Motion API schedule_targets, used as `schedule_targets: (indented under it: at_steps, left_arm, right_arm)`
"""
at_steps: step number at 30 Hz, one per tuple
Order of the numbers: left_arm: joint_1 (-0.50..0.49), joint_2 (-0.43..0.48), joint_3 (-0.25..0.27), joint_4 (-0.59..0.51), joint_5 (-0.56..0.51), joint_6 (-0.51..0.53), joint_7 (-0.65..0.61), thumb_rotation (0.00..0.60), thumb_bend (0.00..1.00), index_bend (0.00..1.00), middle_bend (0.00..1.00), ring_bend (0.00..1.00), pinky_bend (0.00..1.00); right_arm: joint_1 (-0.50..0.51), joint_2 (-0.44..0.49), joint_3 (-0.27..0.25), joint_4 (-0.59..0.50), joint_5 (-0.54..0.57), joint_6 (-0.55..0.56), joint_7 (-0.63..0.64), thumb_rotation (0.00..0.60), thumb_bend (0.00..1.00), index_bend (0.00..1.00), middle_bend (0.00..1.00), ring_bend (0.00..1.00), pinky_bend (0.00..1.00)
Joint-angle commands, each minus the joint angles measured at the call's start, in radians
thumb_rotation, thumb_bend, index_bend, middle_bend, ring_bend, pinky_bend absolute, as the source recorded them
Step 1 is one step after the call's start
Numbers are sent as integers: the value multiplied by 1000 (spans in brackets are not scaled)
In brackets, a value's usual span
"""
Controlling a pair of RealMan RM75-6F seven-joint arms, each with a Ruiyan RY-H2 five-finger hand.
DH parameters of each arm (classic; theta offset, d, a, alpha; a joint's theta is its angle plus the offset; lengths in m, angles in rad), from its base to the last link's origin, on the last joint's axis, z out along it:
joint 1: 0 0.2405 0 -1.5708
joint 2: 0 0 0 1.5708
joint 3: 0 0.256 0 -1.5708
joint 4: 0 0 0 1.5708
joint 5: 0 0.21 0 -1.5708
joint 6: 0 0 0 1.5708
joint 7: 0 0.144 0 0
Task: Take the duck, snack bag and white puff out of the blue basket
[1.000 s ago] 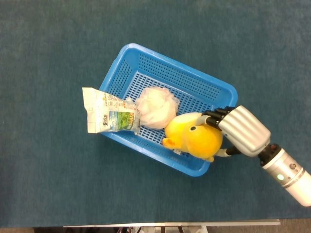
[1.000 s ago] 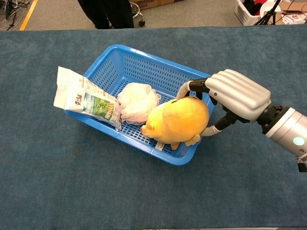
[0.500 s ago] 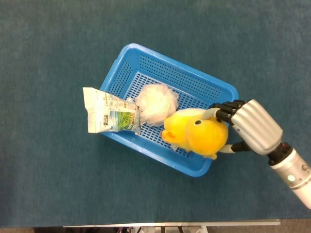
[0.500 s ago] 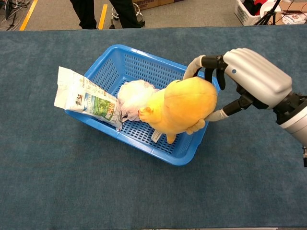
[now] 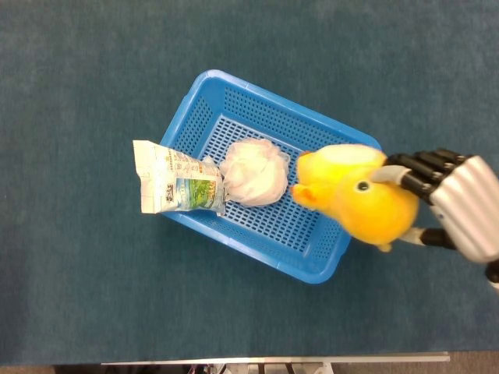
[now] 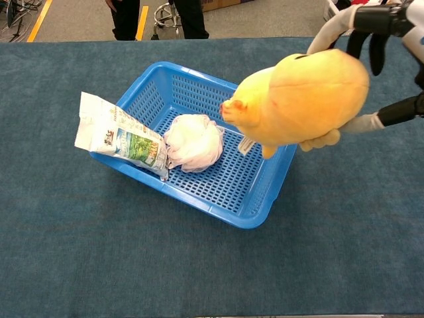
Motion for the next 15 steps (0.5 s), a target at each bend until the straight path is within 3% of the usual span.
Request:
schedule_targets:
  at_steps: [1, 8, 15]
  left_arm:
    - [-2, 1, -1, -6, 2, -1, 6, 600, 312, 436, 285, 232, 423]
    - [-10, 0, -2, -19, 8, -8, 24, 600, 312, 436, 286, 232, 426]
    - [-17, -3, -1, -32, 18, -11, 41, 600, 312, 436, 286, 232, 426]
  right_arm:
    - [-57, 78, -30, -49, -23, 49, -50, 600, 0, 535, 580, 526, 636]
    - [-163, 198, -105, -100, -52, 112, -93, 600, 0, 535, 580, 526, 636]
    - [-259, 267, -196, -117, -44, 106, -137, 600, 0, 535, 567, 519, 636]
